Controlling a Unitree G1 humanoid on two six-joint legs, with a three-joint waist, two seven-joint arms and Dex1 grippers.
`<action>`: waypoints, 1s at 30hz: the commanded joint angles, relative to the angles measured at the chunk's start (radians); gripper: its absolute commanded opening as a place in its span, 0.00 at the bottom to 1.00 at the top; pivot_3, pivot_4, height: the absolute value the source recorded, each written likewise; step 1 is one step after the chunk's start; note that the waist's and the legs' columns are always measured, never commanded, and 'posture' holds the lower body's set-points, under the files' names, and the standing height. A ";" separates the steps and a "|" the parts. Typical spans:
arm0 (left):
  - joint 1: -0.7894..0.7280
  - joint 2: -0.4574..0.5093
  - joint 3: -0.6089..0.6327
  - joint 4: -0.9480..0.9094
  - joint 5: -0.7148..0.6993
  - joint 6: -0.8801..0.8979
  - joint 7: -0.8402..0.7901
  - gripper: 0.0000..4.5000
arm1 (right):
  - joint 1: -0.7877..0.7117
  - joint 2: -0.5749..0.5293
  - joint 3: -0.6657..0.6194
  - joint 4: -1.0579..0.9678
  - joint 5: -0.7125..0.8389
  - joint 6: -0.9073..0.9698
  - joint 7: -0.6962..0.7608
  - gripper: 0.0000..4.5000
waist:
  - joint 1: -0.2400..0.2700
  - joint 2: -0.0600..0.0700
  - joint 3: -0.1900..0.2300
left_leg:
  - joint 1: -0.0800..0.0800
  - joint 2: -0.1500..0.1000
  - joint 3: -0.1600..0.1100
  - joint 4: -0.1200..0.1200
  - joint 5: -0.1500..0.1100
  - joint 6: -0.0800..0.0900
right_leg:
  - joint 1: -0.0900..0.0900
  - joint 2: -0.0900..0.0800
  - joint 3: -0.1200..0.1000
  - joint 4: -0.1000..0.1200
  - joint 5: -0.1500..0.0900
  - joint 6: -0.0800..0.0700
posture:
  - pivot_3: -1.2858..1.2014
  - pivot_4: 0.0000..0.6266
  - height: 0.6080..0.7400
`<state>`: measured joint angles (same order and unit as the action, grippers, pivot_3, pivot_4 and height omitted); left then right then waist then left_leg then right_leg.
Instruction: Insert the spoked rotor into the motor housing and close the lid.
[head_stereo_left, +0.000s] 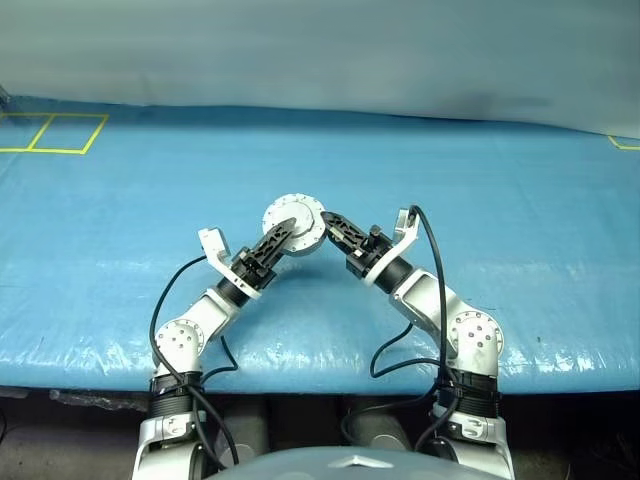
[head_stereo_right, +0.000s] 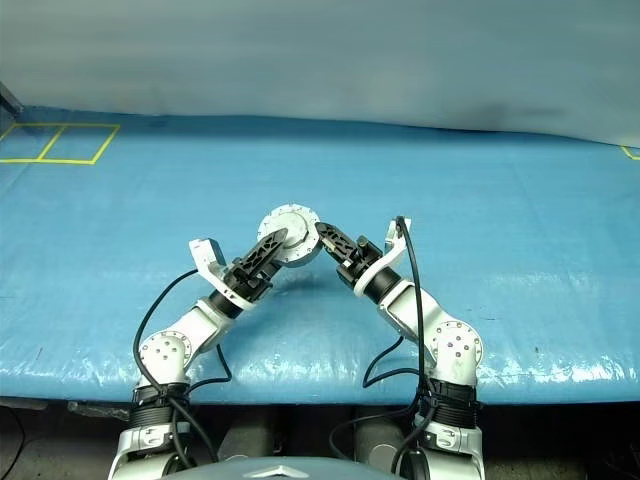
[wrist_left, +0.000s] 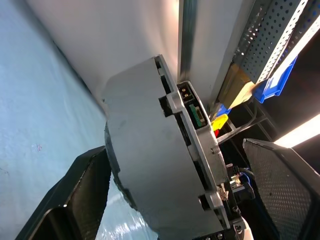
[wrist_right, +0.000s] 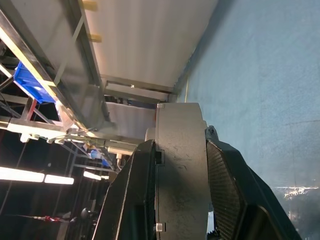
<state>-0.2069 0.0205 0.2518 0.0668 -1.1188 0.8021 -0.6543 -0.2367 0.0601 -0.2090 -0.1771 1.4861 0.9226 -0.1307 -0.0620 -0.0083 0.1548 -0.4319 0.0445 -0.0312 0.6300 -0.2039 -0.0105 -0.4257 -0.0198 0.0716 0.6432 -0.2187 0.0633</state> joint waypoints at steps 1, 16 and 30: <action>-0.011 -0.014 -0.005 -0.023 -0.007 -0.013 -0.004 0.99 | -0.009 0.005 0.019 -0.075 0.062 -0.023 0.026 0.27 | 0.000 0.000 0.000 | 0.000 0.000 0.000 0.000 0.000 0.000 | 0.000 0.000 0.000 0.000 0.000 0.000 | 0.52 0.24 1.00; -0.007 -0.038 0.005 -0.019 -0.003 -0.053 0.008 0.63 | -0.009 -0.020 0.060 -0.087 0.063 -0.038 0.032 0.27 | 0.001 0.000 0.000 | 0.000 0.000 0.000 0.001 0.000 0.000 | 0.001 0.000 0.000 0.000 0.000 0.000 | 0.52 0.24 1.00; -0.014 -0.032 -0.012 -0.020 0.003 -0.065 0.010 0.62 | -0.004 -0.036 0.077 -0.087 0.044 -0.054 0.048 0.27 | 0.001 0.000 0.000 | 0.000 0.000 0.000 0.002 0.000 0.000 | 0.001 0.000 0.000 0.000 0.000 0.000 | 0.52 0.24 1.00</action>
<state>-0.2079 -0.0152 0.2462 0.0694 -1.1373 0.7563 -0.6466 -0.2275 0.0185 -0.1537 -0.2095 1.5006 0.8796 -0.1060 -0.0611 -0.0085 0.1548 -0.4317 0.0444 -0.0316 0.6316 -0.2039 -0.0104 -0.4248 -0.0197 0.0717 0.6435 -0.2186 0.0634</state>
